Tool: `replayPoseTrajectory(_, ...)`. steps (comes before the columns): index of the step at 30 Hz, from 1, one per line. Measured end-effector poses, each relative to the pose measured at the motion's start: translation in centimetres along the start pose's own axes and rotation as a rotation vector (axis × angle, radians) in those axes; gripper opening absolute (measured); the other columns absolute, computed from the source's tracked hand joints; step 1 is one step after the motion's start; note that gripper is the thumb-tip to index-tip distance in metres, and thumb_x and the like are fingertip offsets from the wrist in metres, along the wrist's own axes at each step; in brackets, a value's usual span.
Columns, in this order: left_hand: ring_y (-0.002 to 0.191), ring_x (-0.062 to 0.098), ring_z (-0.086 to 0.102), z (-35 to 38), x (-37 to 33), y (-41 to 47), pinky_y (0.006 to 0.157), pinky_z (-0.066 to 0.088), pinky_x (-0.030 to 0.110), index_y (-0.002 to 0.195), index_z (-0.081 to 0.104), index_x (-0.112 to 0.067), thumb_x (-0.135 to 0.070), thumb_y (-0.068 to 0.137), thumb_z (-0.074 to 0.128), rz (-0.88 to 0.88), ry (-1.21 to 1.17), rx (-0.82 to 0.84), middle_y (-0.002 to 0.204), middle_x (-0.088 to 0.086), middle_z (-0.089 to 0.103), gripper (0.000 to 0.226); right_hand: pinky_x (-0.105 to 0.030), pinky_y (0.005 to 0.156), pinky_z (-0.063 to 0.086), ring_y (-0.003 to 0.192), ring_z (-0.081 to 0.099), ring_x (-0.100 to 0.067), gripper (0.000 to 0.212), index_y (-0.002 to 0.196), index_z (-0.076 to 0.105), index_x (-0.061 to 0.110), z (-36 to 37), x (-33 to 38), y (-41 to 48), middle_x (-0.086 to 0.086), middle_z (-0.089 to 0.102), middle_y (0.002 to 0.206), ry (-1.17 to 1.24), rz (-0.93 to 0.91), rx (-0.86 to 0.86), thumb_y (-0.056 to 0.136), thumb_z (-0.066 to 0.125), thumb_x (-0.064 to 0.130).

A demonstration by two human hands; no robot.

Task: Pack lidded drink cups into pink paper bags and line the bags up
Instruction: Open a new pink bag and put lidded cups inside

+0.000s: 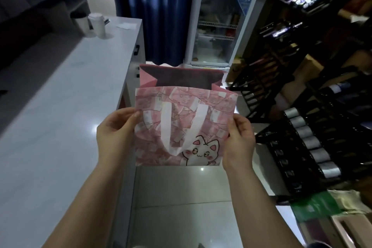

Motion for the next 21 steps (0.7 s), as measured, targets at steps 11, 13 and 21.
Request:
replayPoseTrajectory(11,0.094,0.030,0.070,-1.4,5.2,14.2,0.085,0.056,0.053,0.095,0.075,-0.019,-0.019,0.088,0.071,-0.120,-0.020,-0.127,0.096,0.007,0.074,0.008,-0.021,0.061,0.053,0.077,0.068,-0.010,0.010,0.090,0.065,0.015,11.8,-8.3,10.6,0.003,0.071,0.087,-0.089,0.066,-0.028,0.093,0.061,0.007)
replayPoseTrajectory(13,0.085,0.020,0.072,-1.6,5.4,17.3,0.072,0.060,0.039,0.088,0.076,-0.023,-0.015,0.087,0.071,-0.090,-0.043,-0.191,0.089,0.002,0.075,0.010,-0.021,0.061,0.053,0.077,0.068,-0.011,0.011,0.089,0.065,0.015,15.2,-10.1,13.6,0.003,0.071,0.086,-0.075,0.091,0.002,0.092,0.061,0.006)
replayPoseTrajectory(21,0.087,0.022,0.070,0.1,4.8,32.2,0.071,0.055,0.038,0.081,0.077,-0.027,-0.014,0.087,0.072,-0.052,-0.069,-0.408,0.089,0.000,0.075,0.015,-0.039,0.082,0.057,0.088,0.067,-0.018,0.024,0.081,0.068,0.027,32.0,-13.7,28.0,0.001,0.071,0.092,-0.112,0.089,0.224,0.092,0.059,0.008)
Point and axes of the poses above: each hand's wrist, its own y-axis towards the middle knuckle, its own z-axis out of the palm, x = y × z, the point moved 10 cm from there along y, towards the middle knuckle
